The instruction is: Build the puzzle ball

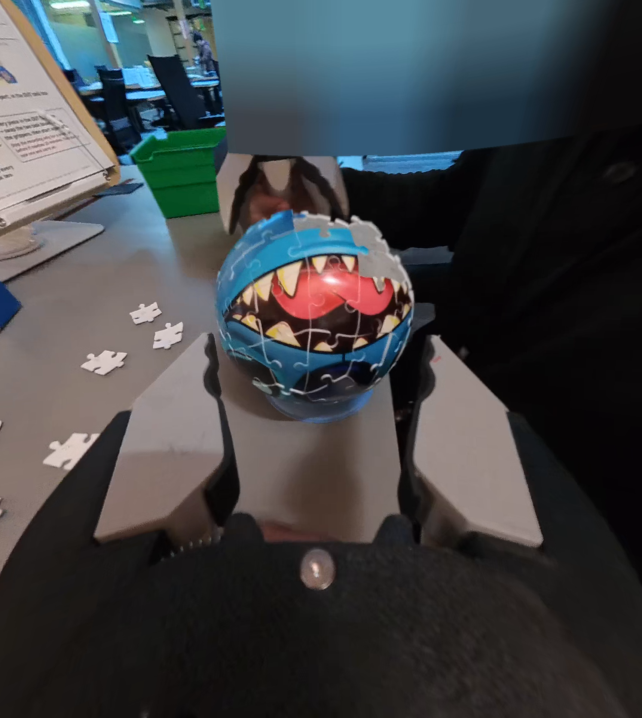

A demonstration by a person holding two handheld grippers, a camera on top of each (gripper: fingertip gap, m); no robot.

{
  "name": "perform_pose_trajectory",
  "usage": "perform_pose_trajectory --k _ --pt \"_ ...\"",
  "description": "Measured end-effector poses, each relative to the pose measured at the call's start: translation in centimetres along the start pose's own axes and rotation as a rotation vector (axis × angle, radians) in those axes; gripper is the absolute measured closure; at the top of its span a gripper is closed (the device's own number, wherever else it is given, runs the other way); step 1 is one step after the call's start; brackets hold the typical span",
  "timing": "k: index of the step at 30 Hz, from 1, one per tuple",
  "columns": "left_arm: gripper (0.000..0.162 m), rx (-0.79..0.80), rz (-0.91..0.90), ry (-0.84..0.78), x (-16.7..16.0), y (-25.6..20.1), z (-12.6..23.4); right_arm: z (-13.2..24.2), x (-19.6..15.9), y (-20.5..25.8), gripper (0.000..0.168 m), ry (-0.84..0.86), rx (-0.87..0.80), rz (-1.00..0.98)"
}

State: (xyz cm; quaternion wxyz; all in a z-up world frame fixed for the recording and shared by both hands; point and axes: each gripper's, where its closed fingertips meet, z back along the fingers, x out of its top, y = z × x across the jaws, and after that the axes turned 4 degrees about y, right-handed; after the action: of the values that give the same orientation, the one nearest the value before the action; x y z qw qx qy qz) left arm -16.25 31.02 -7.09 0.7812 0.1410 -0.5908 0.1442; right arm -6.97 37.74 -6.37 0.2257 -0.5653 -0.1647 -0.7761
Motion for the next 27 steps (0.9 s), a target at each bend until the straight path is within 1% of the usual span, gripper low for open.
perform_pose_trajectory --k 3,4,6,9,12,14,18,22,25,27 --pt "0.055 0.049 -0.026 0.059 -1.6 -0.6 -1.1 -1.4 -0.7 1.7 0.072 0.032 0.016 0.037" --pt "0.054 0.067 -0.029 0.076 -1.7 -0.7 -1.4 -1.9 -1.0 1.9 0.071 0.051 0.001 0.059" --pt "0.054 0.102 -0.063 0.076 -1.4 -0.8 -1.8 -2.6 -1.6 1.7 0.071 0.089 -0.048 0.097" --pt "0.051 0.163 -0.104 0.17 -2.6 -0.5 -2.6 -3.3 -1.0 1.7 0.073 0.076 -0.088 0.131" --pt "0.052 0.222 -0.142 0.221 -3.1 -0.1 -3.1 -3.7 -1.1 1.2 0.08 0.084 -0.144 0.168" --pt "0.053 0.245 -0.13 0.228 -3.1 0.3 -3.3 -3.8 -1.0 1.2 0.077 0.07 -0.14 0.153" --pt "0.055 0.211 -0.026 0.201 -2.8 0.3 -3.4 -3.7 -1.2 0.9 0.076 0.057 -0.089 0.049" --pt "0.053 0.168 0.181 0.142 -2.1 1.1 -3.2 -3.7 -1.4 -0.2 0.075 0.021 -0.006 -0.191" --pt "0.055 0.174 0.272 0.123 -2.1 2.0 -3.0 -3.6 -1.4 -1.1 0.078 -0.021 0.033 -0.354" --pt "0.053 0.178 0.327 0.111 -2.0 2.3 -3.0 -3.4 -1.3 -1.6 0.08 -0.048 0.048 -0.427"
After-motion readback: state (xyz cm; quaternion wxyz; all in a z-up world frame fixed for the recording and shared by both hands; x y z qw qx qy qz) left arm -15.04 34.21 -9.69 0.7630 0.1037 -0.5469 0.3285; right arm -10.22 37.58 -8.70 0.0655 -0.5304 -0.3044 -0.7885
